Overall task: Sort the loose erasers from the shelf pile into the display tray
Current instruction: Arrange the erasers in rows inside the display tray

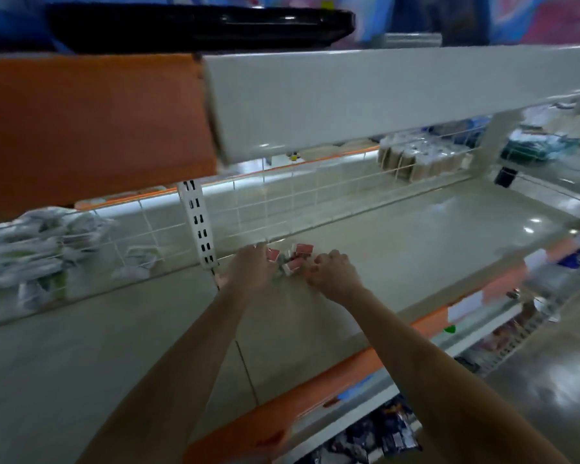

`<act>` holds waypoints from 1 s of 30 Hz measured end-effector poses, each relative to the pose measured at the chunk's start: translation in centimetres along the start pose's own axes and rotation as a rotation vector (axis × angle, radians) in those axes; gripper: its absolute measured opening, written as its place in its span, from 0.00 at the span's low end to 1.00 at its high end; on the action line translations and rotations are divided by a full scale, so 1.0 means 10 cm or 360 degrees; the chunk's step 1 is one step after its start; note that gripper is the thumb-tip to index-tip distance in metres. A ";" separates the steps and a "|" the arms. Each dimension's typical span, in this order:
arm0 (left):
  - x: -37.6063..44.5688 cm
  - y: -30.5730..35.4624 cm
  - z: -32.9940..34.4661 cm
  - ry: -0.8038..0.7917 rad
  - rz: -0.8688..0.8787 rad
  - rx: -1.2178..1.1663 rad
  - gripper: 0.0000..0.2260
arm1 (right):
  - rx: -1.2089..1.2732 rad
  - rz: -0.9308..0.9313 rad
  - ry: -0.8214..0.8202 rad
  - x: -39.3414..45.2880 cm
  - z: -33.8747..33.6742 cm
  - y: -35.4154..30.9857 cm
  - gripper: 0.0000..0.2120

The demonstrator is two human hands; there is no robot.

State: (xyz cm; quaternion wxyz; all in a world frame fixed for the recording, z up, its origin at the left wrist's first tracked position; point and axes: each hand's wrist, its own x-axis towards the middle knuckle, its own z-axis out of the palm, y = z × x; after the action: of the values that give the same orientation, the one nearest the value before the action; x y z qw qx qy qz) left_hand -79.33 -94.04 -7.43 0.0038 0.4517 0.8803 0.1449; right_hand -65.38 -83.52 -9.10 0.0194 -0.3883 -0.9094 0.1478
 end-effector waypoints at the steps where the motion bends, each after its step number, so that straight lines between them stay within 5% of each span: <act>1: 0.00 0.03 0.02 0.0035 -0.0029 0.0029 0.19 | 0.0006 -0.0010 0.0010 0.02 0.00 0.03 0.20; 8: -0.11 0.13 0.06 0.0253 -0.0208 -0.0074 0.13 | 0.0247 -0.0206 0.0014 0.00 -0.12 0.20 0.19; 18: -0.70 -0.03 0.07 0.0297 -0.0258 -0.0859 0.02 | 0.0799 -0.0514 0.0044 -0.36 -0.11 0.34 0.14; 30: -1.34 0.14 -0.07 0.0299 -0.0526 -0.1264 0.11 | 0.1080 -0.0729 0.0003 -0.80 -0.05 0.17 0.14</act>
State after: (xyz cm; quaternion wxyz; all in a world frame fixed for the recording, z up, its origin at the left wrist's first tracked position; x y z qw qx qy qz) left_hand -70.35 -104.10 -8.09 0.1201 0.2532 0.8132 0.5100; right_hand -58.54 -87.93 -8.50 0.1797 -0.1474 -0.8720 0.4308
